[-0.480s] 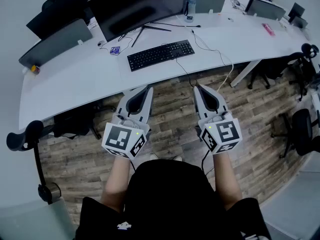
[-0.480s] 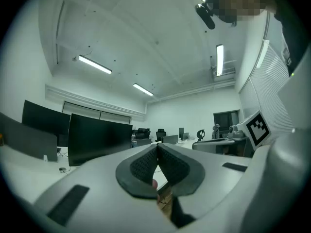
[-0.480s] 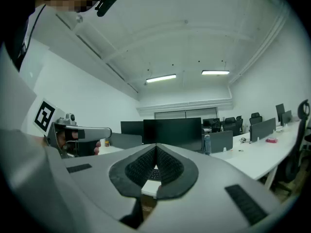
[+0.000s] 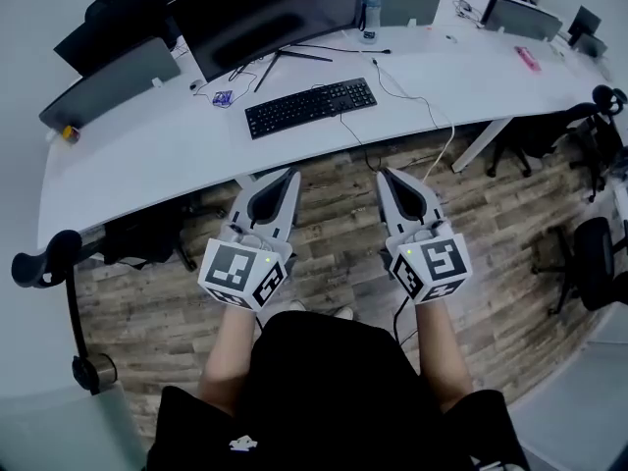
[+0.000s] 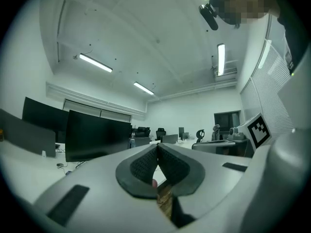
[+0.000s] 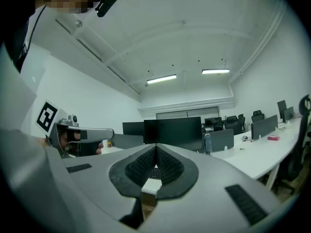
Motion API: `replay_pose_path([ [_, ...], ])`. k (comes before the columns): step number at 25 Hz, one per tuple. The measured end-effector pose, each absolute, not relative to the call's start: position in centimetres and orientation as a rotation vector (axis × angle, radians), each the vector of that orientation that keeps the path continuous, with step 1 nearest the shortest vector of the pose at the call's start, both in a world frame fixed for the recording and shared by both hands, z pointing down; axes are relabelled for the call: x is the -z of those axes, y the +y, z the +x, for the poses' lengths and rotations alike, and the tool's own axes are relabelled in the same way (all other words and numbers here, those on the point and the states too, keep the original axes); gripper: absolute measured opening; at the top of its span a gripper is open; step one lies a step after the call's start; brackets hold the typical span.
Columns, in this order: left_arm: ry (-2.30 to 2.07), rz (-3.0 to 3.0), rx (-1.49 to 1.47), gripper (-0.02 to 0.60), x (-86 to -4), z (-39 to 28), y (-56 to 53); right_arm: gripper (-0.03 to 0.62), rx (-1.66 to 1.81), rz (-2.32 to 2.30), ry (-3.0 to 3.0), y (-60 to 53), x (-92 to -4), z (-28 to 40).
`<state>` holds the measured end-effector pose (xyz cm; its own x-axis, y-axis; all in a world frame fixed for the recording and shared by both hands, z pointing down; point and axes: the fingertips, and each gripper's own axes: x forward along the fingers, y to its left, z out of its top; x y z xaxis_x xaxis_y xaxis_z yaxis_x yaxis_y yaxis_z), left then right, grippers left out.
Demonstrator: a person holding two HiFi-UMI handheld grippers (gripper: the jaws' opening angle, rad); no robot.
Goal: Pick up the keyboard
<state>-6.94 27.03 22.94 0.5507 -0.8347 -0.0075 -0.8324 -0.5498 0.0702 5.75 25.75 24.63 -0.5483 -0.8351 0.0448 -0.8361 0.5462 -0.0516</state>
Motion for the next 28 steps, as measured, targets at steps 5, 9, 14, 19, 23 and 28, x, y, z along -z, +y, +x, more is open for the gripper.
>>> replay_pose_path([
  [5,-1.471,2.692,0.043,0.011,-23.6,-5.7,27.1,0.005,-0.129,1.455,-2.763,25.7,-25.4,6.7],
  [9,-1.480,2.660,0.045,0.011,-24.3,-5.5,27.1,0.005,-0.150,1.421,-2.768,25.3,-26.1,6.7],
  [14,-1.491,2.636,0.027,0.011,-25.3,-6.0,26.2,0.005,-0.193,1.390,-2.746,23.9,-27.7,6.1],
  [19,-1.489,2.609,0.060,0.011,-26.0,-7.8,24.3,0.005,-0.177,1.369,-2.716,22.0,-28.6,4.3],
  [23,-1.464,2.605,0.065,0.011,-26.6,-9.4,22.0,0.005,-0.152,1.374,-2.701,19.9,-28.5,2.3],
  [28,-1.456,2.598,0.131,0.011,-25.9,-12.0,18.8,0.005,-0.134,1.391,-2.699,16.8,-27.7,0.2],
])
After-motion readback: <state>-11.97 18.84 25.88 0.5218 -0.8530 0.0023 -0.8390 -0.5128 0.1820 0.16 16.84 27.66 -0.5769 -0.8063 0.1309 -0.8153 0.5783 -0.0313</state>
